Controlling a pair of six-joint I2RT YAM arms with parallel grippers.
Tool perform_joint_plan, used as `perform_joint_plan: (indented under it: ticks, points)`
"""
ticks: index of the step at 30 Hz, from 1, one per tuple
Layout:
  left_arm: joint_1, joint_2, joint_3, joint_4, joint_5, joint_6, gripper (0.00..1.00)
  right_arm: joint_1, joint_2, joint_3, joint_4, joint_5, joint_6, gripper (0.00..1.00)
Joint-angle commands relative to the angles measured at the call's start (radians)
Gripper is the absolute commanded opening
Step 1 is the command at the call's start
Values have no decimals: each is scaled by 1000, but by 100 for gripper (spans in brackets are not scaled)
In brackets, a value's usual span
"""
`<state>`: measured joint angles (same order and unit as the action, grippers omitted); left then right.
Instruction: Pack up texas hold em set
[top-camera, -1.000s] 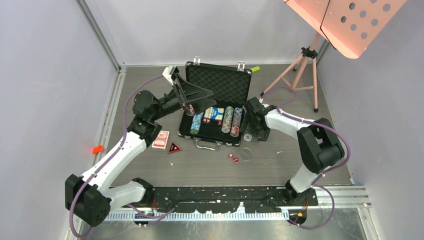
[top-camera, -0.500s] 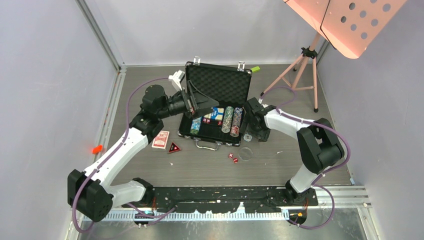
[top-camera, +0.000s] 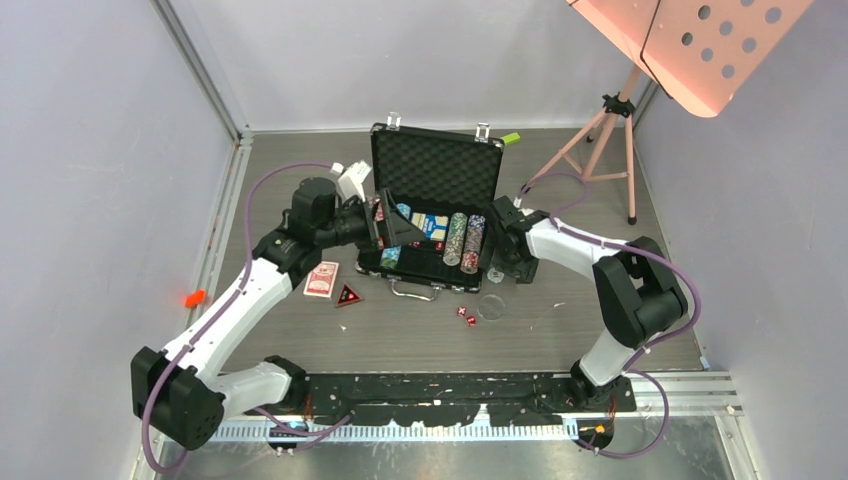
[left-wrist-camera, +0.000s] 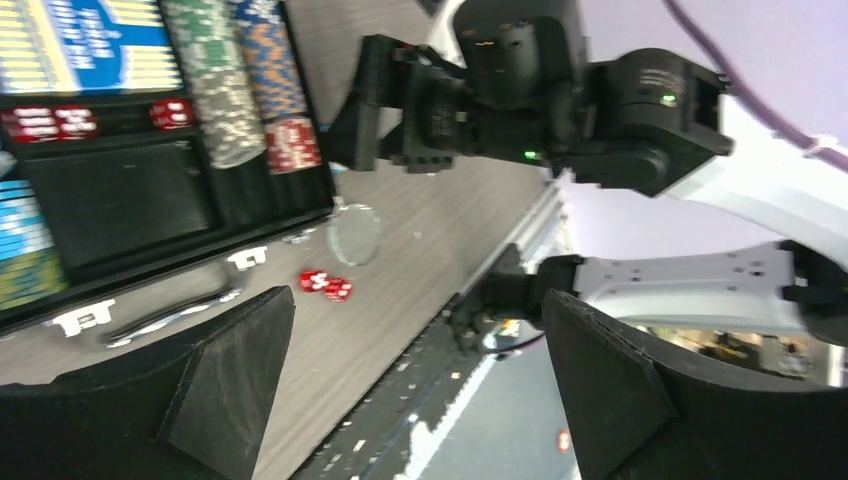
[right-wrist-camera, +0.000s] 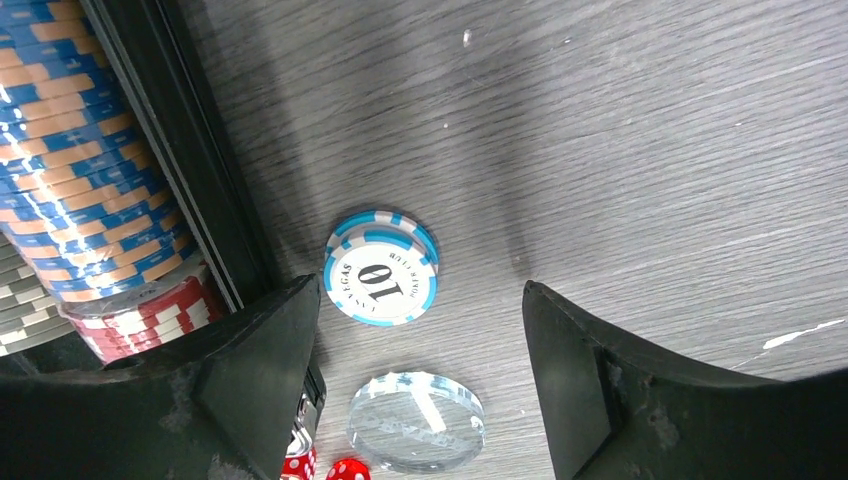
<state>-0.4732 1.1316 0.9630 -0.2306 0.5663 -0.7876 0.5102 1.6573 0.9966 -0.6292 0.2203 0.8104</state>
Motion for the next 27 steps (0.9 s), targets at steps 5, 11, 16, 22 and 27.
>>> perform_joint_plan:
  ticks: [5,11,16,22,27]
  points:
    - [39,-69,29,-192,-154,222,98,13,-6,-13,29,-28,-10,74]
    - [41,-84,24,-249,-260,264,98,-34,27,-41,59,-83,-19,67]
    - [41,-93,26,-269,-309,287,98,-57,13,-46,53,-59,-41,62]
    - [41,-104,23,-265,-331,297,98,-68,13,-38,42,-41,-71,55]
    - [41,-113,23,-273,-359,313,98,-70,52,-14,41,-28,-84,59]
